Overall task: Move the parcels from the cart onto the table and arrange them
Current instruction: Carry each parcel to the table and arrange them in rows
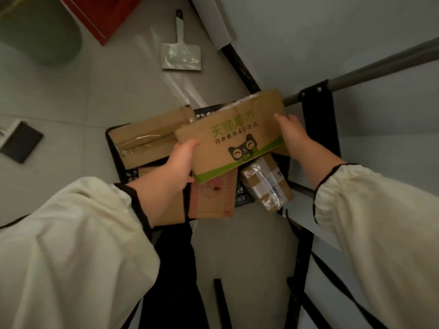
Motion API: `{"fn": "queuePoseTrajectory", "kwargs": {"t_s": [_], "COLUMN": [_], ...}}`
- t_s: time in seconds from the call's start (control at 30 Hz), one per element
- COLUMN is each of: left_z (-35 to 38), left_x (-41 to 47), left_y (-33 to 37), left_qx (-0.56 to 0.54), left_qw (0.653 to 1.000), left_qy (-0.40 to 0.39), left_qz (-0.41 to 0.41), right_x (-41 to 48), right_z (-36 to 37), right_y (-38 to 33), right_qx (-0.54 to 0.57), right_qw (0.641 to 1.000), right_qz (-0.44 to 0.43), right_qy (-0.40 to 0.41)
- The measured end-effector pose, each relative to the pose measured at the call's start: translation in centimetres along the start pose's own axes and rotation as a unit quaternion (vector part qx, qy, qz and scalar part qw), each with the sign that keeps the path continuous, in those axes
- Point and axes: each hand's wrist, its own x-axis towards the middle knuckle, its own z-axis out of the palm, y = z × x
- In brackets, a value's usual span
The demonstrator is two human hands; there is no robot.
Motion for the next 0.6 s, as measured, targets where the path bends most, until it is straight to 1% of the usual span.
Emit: {"fn": "queuePoseTrajectory", "kwargs": {"t_s": [0.13, 0.23, 0.33, 0.43, 0.47, 0.53, 0.6], "left_z": [-0.7, -1.3, -2.3, -3.9, -4.8, -6.8, -9.3], "left_x": [-1.7, -5.4, -10.9, -17.2, -19.5, -24.3, -29.9], "left_y": [1.1, 2.9, 5.9, 9.3, 10.6, 13.3, 16.2], "left_qx": [0.0, 0.0, 0.008, 0.07, 0.093, 0.147, 0.192], "left_qw": [0.999, 0.999, 0.999, 0.992, 0.985, 0.958, 0.913], "left_qy": [-0.034, -0.042, -0.026, -0.01, 0.003, 0.043, 0.09], "left_qz": [-0.005, 0.009, 0.045, 0.108, 0.142, 0.244, 0.348], "right_x": [-1.0, -4.0, -9.1, -15.4, -17.9, -23.0, -28.8], "right_z": [-0.9, -2.7, -4.7, -7.3, -8.1, -9.4, -10.5], "right_y": [-0.4, -1.5, -4.4, -8.4, -10.0, -13.6, -17.2], "right_qx": [0.001, -0.023, -0.049, -0.064, -0.062, -0.046, -0.026], "right_qw": [1.0, 0.999, 0.996, 0.99, 0.988, 0.983, 0.976], "right_qz": [0.004, -0.035, -0.071, -0.113, -0.129, -0.169, -0.209], "right_qy": [0.006, 0.02, 0.033, 0.049, 0.055, 0.06, 0.057]}}
